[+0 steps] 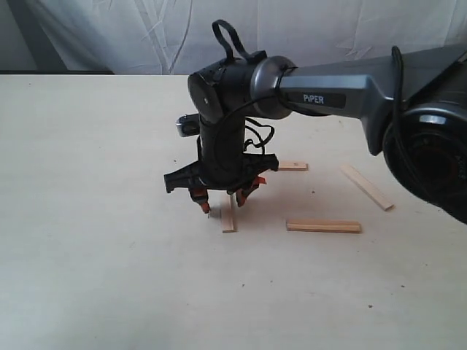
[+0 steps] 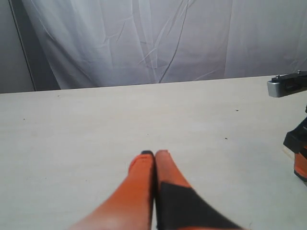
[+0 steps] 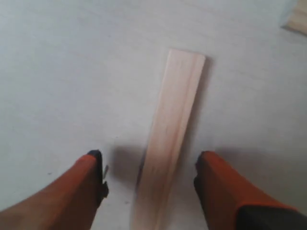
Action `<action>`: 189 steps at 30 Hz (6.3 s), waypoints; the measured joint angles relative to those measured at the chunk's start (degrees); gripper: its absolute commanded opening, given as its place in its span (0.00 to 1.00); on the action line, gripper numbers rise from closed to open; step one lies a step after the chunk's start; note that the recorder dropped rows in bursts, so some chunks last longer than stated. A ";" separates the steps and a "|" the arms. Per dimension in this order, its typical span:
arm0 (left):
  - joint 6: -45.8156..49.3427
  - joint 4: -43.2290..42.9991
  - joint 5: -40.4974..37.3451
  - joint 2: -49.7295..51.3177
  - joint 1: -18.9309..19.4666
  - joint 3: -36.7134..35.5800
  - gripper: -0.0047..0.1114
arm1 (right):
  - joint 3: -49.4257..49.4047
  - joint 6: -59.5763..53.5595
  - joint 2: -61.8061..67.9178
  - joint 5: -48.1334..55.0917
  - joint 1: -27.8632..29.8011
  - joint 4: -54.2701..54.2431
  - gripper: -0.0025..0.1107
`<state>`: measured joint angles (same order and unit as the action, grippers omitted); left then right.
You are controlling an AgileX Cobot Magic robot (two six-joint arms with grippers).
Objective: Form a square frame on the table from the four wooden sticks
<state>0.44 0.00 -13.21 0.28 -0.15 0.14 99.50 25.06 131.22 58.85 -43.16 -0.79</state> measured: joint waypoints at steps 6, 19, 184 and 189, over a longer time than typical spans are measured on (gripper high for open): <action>0.00 0.00 0.00 0.00 0.00 0.00 0.04 | 0.10 0.35 1.46 1.03 0.00 0.06 0.02; 0.00 0.00 0.00 0.00 0.00 0.00 0.04 | 0.13 0.50 -4.28 2.34 7.29 -1.44 0.02; -2.38 1.61 26.76 0.00 0.00 -0.02 0.04 | -39.05 -56.46 -36.73 -14.50 27.53 -20.23 0.02; -3.45 9.08 29.12 -0.10 0.00 0.49 0.04 | -39.05 -64.68 -35.72 -14.50 27.53 -20.15 0.03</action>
<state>-3.01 9.08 15.91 0.18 -0.15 0.63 60.45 -39.62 95.50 44.36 -15.63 -20.94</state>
